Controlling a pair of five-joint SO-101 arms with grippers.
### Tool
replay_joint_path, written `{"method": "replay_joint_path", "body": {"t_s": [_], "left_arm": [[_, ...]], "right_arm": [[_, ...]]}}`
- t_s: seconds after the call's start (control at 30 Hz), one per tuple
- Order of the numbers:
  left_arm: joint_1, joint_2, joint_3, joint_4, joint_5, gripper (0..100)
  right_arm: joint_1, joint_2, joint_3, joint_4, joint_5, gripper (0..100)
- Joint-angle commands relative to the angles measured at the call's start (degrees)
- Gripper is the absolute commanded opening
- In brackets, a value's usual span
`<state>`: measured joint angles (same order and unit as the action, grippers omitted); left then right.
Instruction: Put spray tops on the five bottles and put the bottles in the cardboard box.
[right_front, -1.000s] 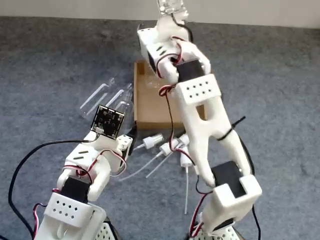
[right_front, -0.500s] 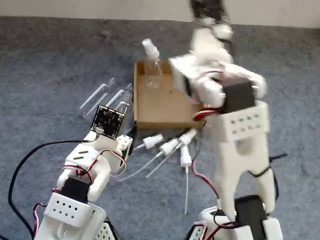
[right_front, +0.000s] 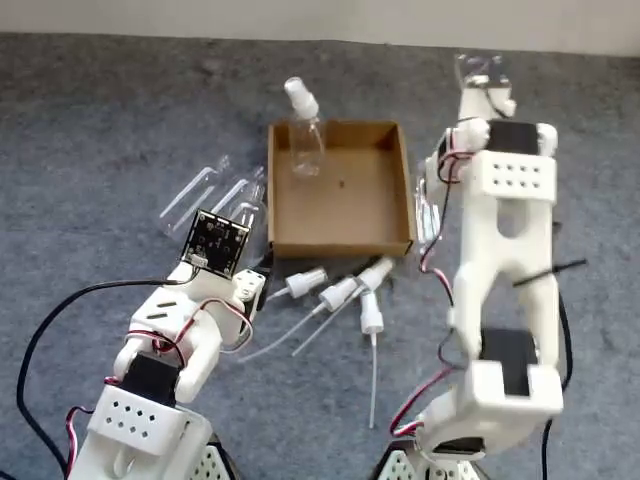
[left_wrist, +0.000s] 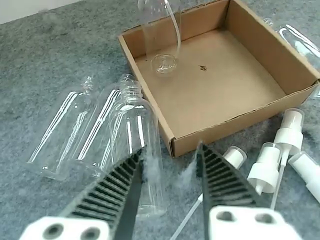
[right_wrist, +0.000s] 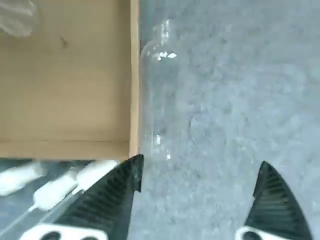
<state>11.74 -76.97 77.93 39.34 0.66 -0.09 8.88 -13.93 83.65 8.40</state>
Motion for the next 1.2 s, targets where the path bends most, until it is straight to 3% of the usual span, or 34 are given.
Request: {"method": "replay_joint_path", "body": {"t_s": [0.0,0.6,0.87,1.17], "left_arm": [[-0.9,-0.6,-0.5,-1.2,-0.3,12],[-0.9,-0.6,-0.4,-1.2,-0.3,12],[-0.9,-0.5,-0.4,-1.2,-0.3,12],[-0.9,-0.4,-0.4,-1.2,-0.3,12]], "right_arm": [[-0.2,3.4,-0.6,-5.2,0.9,29.5],[2.7,20.3,-0.5,-10.0,1.1,28.4],[12.5,20.2,-0.5,-9.4,1.3,1.0],[22.8,18.9,0.0,3.4,14.4,0.4]]}}
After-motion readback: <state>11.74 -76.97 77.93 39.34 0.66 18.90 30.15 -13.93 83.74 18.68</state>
